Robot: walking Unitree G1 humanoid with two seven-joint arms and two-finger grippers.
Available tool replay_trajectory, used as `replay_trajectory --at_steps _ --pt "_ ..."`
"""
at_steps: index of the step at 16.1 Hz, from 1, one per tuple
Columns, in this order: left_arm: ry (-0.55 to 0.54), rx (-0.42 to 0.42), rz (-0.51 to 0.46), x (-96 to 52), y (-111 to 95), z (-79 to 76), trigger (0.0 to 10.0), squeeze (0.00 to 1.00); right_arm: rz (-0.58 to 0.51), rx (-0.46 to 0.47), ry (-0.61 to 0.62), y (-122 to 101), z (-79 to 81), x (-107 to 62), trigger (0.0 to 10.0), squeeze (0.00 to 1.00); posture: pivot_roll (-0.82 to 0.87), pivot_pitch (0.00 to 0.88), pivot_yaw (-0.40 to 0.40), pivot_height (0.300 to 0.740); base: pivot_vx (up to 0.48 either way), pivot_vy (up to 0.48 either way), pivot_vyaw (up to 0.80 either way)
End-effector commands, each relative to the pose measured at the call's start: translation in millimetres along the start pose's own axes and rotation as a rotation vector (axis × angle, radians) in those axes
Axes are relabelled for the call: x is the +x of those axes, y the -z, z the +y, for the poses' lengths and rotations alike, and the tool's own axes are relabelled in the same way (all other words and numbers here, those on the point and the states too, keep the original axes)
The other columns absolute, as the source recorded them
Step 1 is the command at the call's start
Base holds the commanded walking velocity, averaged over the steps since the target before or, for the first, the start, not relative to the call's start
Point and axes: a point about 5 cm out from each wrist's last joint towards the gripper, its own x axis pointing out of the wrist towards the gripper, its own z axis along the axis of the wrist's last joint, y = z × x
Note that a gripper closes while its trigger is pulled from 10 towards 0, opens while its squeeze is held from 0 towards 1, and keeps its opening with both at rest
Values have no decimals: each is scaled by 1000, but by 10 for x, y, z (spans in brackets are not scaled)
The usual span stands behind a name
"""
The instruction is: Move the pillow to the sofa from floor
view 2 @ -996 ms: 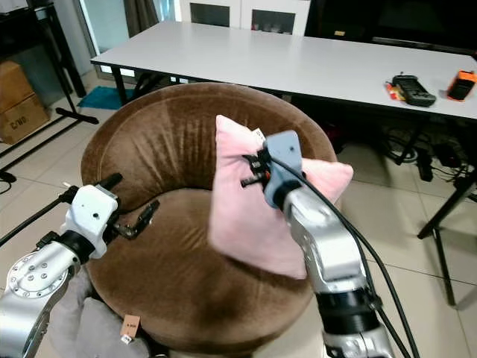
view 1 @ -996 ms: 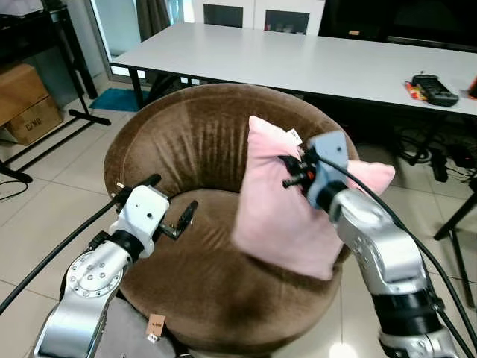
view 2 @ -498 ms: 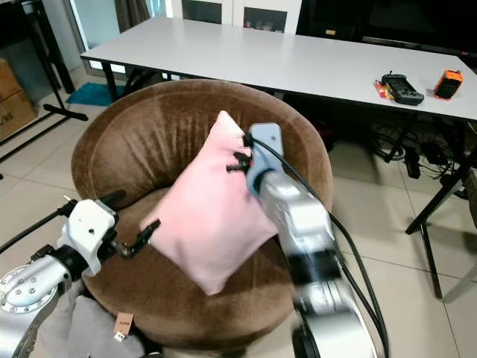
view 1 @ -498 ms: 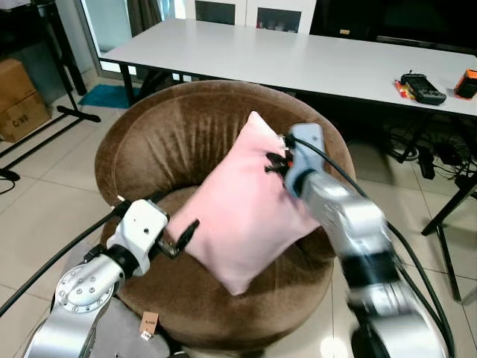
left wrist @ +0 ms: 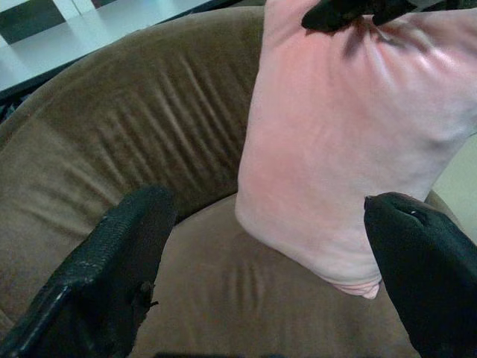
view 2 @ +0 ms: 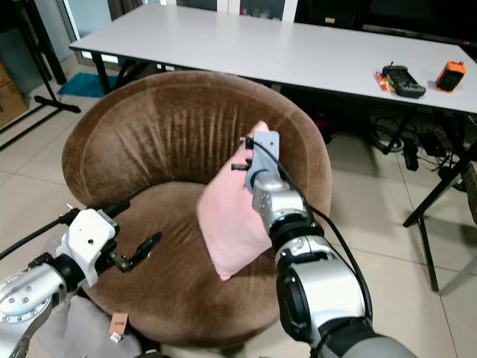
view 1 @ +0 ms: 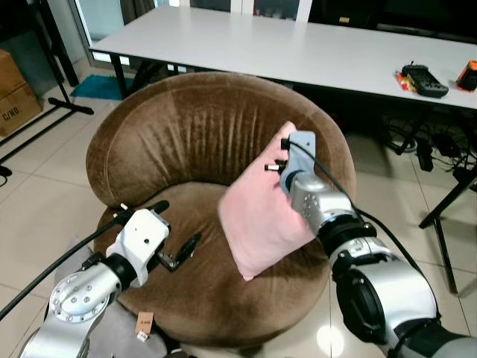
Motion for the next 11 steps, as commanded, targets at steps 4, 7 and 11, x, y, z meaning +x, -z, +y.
replay_trajectory --at_steps 4,7,11 --pt "-44 13 -16 3 -54 43 10000 0 -108 19 -56 -170 43 14 10000 1000 19 0 -58 740 0 0 0" --pt "-144 20 -56 69 -98 185 10000 0 -272 64 -58 -510 -77 -8 10000 0 8 0 -42 740 0 0 0" --pt "-241 -29 -88 160 -151 242 10000 0 -370 99 -128 -670 -177 -44 10000 0 -1 0 -30 740 0 0 0"
